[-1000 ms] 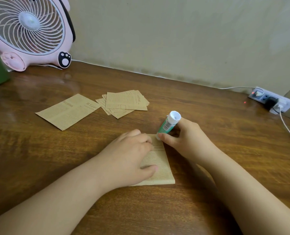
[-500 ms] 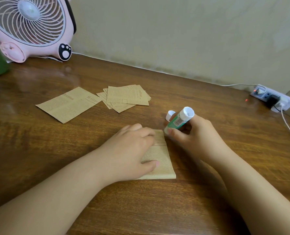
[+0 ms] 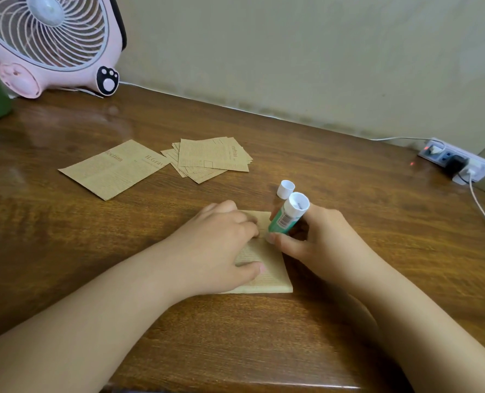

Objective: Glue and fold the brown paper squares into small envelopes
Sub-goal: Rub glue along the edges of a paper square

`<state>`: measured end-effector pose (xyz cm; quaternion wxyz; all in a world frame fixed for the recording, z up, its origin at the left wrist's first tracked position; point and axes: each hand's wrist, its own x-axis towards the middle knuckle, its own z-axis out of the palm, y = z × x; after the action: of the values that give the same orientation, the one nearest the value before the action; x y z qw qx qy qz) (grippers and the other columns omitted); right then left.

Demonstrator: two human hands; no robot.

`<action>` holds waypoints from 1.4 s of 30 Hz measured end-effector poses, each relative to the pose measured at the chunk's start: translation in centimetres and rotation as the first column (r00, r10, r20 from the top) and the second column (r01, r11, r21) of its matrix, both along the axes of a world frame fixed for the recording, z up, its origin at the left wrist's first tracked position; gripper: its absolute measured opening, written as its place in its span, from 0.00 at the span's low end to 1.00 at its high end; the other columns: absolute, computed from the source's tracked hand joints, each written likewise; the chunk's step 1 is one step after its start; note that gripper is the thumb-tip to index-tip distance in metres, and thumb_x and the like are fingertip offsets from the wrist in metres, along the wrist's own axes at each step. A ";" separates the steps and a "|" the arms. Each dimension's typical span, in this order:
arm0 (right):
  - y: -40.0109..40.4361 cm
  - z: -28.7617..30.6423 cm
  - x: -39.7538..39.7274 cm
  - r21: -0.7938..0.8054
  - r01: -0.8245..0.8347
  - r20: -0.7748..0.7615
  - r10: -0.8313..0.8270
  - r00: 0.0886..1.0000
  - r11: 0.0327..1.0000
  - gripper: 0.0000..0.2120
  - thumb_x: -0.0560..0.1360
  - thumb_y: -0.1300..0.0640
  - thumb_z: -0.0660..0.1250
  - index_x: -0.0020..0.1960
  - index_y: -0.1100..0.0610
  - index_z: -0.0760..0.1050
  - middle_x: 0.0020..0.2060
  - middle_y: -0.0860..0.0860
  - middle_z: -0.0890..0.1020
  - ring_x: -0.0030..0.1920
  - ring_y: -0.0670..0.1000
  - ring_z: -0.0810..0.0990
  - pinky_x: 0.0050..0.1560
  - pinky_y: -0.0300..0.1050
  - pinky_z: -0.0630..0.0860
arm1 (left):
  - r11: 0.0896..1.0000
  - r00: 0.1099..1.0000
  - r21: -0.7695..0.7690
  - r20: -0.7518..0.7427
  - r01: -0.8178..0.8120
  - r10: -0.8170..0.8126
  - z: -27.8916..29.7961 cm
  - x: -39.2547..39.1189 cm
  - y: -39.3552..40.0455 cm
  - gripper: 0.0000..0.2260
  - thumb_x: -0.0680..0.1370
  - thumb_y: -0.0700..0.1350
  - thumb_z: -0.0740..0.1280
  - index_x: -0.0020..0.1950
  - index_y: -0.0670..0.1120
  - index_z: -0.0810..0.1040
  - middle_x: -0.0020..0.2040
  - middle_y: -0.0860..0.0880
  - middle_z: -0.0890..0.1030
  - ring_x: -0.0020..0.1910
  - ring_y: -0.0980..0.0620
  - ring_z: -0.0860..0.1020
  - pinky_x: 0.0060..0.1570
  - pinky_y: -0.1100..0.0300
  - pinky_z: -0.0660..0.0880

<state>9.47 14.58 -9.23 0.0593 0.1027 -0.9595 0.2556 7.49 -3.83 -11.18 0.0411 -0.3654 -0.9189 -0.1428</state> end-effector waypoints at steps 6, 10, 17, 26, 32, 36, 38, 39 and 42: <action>0.6 -0.2 2.2 -0.016 -0.041 0.000 0.041 0.999 0.999 0.08 0.70 0.51 0.72 0.47 0.53 0.78 0.40 0.46 0.83 0.41 0.43 0.78 0.40 0.37 0.74 | 0.999 0.999 -0.035 0.030 -0.010 0.011 0.0 0.1 -0.1 0.28 0.76 0.64 0.59 0.72 0.51 0.68 0.73 0.58 0.64 0.67 0.58 0.58 0.68 0.62 0.53; 0.8 -0.2 3.7 -0.026 -0.083 0.024 0.084 0.996 0.996 0.09 0.70 0.49 0.70 0.47 0.50 0.77 0.41 0.45 0.82 0.41 0.45 0.80 0.42 0.44 0.76 | 0.999 0.999 -0.051 0.047 -0.019 0.021 0.0 0.2 -0.1 0.30 0.75 0.64 0.60 0.73 0.51 0.66 0.74 0.58 0.62 0.67 0.58 0.57 0.70 0.61 0.53; 0.6 0.2 6.2 -0.067 -0.122 0.030 0.125 0.992 0.990 0.05 0.71 0.53 0.72 0.44 0.50 0.77 0.40 0.43 0.82 0.41 0.45 0.79 0.41 0.41 0.75 | 0.998 0.996 -0.059 0.074 -0.039 0.043 0.0 0.4 -0.1 0.31 0.74 0.63 0.62 0.74 0.52 0.65 0.75 0.59 0.60 0.68 0.58 0.56 0.72 0.59 0.51; 2.7 1.1 7.3 -0.464 0.164 0.005 -0.183 0.983 0.871 0.09 0.69 0.52 0.71 0.46 0.44 0.74 0.38 0.36 0.82 0.44 0.33 0.80 0.39 0.28 0.75 | 0.978 0.989 -0.176 0.074 -0.113 0.128 1.0 1.8 -0.4 0.29 0.76 0.63 0.57 0.74 0.51 0.63 0.73 0.57 0.61 0.68 0.55 0.56 0.71 0.58 0.52; 2.8 1.1 5.9 -0.414 0.182 -0.007 -0.203 0.979 0.892 0.08 0.71 0.54 0.71 0.47 0.46 0.74 0.41 0.40 0.80 0.42 0.33 0.79 0.36 0.26 0.73 | 0.801 0.892 -0.399 -0.124 -0.446 0.435 2.5 4.5 4.1 0.24 0.79 0.65 0.52 0.57 0.48 0.75 0.55 0.47 0.75 0.51 0.49 0.72 0.57 0.52 0.61; 2.5 0.7 4.9 -0.373 0.187 -0.009 -0.205 0.979 0.909 0.07 0.71 0.53 0.71 0.44 0.45 0.73 0.39 0.36 0.78 0.42 0.31 0.78 0.37 0.26 0.74 | 0.777 0.871 -0.414 -0.096 -0.475 0.481 2.6 3.7 6.7 0.20 0.81 0.60 0.50 0.50 0.49 0.76 0.40 0.50 0.74 0.40 0.49 0.68 0.46 0.54 0.61; 2.4 0.6 4.6 -0.356 0.184 -0.003 -0.198 0.980 0.916 0.08 0.71 0.52 0.71 0.42 0.44 0.72 0.38 0.35 0.77 0.42 0.33 0.79 0.38 0.27 0.75 | 0.802 0.875 -0.359 -0.115 -0.477 0.469 2.7 3.4 6.6 0.20 0.81 0.62 0.51 0.42 0.49 0.71 0.35 0.49 0.69 0.39 0.49 0.69 0.42 0.56 0.62; 2.4 0.6 4.5 -0.344 0.182 0.003 -0.193 0.981 0.921 0.08 0.71 0.52 0.71 0.42 0.44 0.72 0.38 0.35 0.77 0.41 0.33 0.79 0.39 0.28 0.76 | 0.832 0.884 -0.299 -0.135 -0.467 0.447 2.5 3.3 6.1 0.19 0.80 0.62 0.52 0.42 0.49 0.70 0.36 0.49 0.71 0.41 0.48 0.72 0.40 0.57 0.62; 2.4 0.8 4.2 -0.303 0.165 0.019 -0.167 0.986 0.939 0.09 0.72 0.52 0.71 0.43 0.44 0.70 0.39 0.34 0.75 0.39 0.34 0.78 0.39 0.30 0.76 | 0.961 0.962 -0.059 -0.075 -0.269 0.264 1.9 2.6 3.1 0.14 0.80 0.59 0.57 0.51 0.49 0.72 0.50 0.53 0.73 0.52 0.50 0.76 0.46 0.58 0.69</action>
<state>13.72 17.03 -8.47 0.0991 0.0122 -0.9138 0.3938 10.10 -0.72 -9.25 0.0780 -0.2442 -0.9622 -0.0918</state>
